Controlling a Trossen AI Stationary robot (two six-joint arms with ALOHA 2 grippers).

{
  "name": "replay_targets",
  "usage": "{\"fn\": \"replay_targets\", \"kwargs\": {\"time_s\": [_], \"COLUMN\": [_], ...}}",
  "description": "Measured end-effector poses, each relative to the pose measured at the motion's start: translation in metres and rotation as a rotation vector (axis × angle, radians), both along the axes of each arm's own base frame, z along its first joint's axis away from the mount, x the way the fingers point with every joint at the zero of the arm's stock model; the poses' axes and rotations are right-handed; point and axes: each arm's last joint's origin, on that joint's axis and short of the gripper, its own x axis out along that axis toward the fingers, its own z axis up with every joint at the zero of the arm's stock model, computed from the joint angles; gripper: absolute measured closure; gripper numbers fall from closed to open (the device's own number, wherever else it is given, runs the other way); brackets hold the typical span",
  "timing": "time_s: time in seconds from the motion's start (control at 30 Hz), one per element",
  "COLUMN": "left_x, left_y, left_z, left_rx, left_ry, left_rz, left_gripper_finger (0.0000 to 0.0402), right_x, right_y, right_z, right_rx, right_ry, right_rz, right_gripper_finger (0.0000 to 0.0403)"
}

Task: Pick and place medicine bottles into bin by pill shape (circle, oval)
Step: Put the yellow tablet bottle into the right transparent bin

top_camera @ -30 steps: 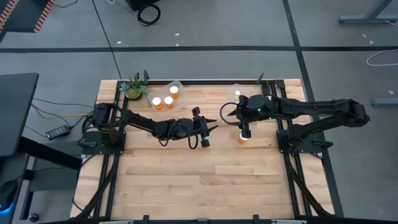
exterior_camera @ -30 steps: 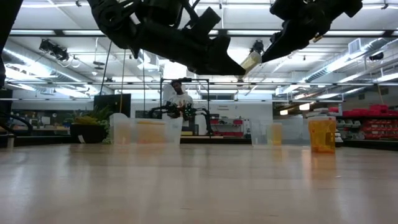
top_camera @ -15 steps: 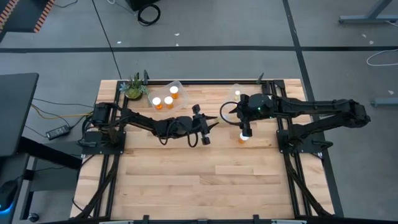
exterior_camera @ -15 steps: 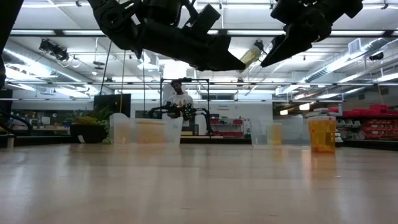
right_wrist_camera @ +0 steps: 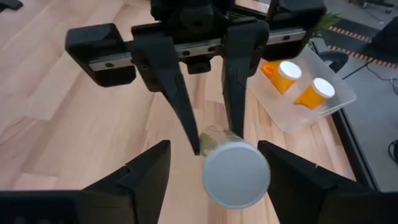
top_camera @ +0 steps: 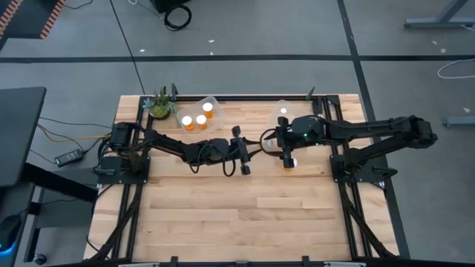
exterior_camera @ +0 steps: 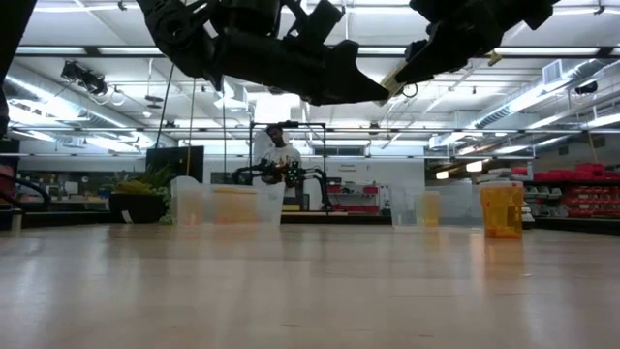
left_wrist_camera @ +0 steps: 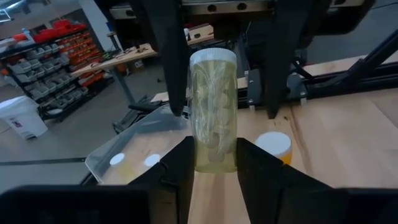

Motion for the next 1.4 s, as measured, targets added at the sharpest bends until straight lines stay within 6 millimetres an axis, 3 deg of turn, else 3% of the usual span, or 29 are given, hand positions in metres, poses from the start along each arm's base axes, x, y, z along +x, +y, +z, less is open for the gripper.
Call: {"fn": "replay_targets", "kwargs": {"time_s": [0.7,0.9,1.03,1.2,1.4], "left_x": [0.0,0.0,0.0,-0.002,-0.007], "left_y": [0.0,0.002,0.002,0.003,0.006], "left_z": [0.0,0.0,-0.001,-0.008,-0.02], "left_rx": [0.003,0.0,-0.009,0.004,0.03], "left_ry": [0.004,0.003,0.003,0.08,0.209], "left_rz": [0.0,0.004,0.043,0.126,0.242], "left_gripper_finger": [0.0284,0.0272,0.0248,0.0188,0.014], "right_x": [-0.002,-0.002,-0.003,-0.006,-0.016], "right_y": [-0.001,-0.001,-0.001,-0.004,-0.02], "right_z": [0.001,0.001,0.001,-0.004,-0.013], "right_rx": [-0.005,-0.005,-0.006,-0.009,0.014], "right_ry": [0.006,0.006,0.009,0.066,0.184], "right_rz": [-0.016,-0.016,-0.018,-0.045,-0.164], "right_gripper_finger": [0.0269,0.0276,0.0271,0.0274,0.0273]}}
